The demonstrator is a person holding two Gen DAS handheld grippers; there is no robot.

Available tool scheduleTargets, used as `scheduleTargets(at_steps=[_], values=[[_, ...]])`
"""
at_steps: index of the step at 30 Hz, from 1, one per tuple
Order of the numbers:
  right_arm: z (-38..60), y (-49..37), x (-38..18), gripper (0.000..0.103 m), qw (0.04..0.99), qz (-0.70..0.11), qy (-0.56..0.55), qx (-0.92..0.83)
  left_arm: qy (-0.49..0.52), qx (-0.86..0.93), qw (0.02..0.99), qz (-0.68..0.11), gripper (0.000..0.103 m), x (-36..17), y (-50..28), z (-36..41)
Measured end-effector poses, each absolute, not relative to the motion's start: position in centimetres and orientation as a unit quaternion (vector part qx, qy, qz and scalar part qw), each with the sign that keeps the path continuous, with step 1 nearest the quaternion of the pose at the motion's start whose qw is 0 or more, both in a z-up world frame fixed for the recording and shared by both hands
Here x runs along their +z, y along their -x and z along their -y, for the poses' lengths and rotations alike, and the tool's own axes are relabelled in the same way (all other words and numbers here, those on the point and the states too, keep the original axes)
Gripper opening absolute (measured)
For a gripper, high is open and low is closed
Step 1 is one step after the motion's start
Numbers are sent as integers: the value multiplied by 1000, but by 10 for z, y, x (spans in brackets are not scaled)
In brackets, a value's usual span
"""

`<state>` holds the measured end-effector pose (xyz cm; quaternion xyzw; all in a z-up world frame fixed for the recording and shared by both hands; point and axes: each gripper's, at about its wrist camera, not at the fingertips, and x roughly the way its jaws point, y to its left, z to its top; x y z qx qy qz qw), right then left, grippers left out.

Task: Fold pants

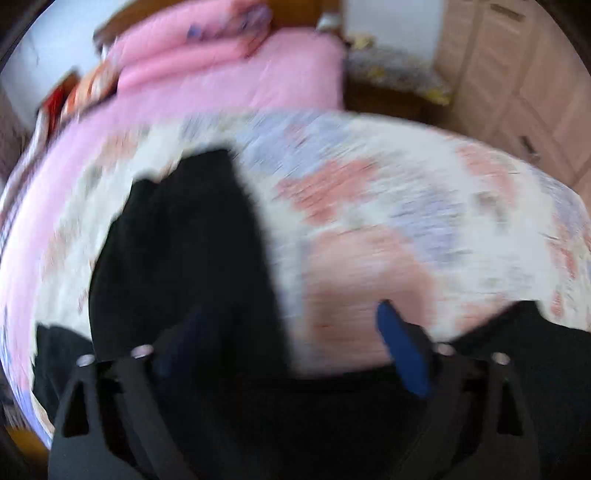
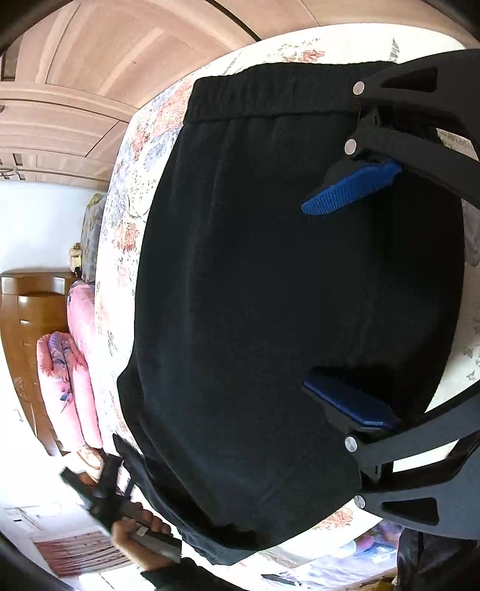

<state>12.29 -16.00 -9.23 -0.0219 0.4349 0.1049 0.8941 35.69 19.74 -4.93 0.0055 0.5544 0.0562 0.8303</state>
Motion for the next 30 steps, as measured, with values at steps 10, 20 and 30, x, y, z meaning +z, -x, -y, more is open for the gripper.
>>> scheduleTargets(at_steps=[10,20,30], values=[[148,-124,-86,87,892,-442,29,87,-20,41,861,-507,9,-48,-337,-237],[117,-126,-52,87,915,-385,56,104,153,83,932,-316,9,23,-109,-380],[20,-139,-39,87,900,-370,123,194,206,136,912,-327,61,-48,-45,-437]])
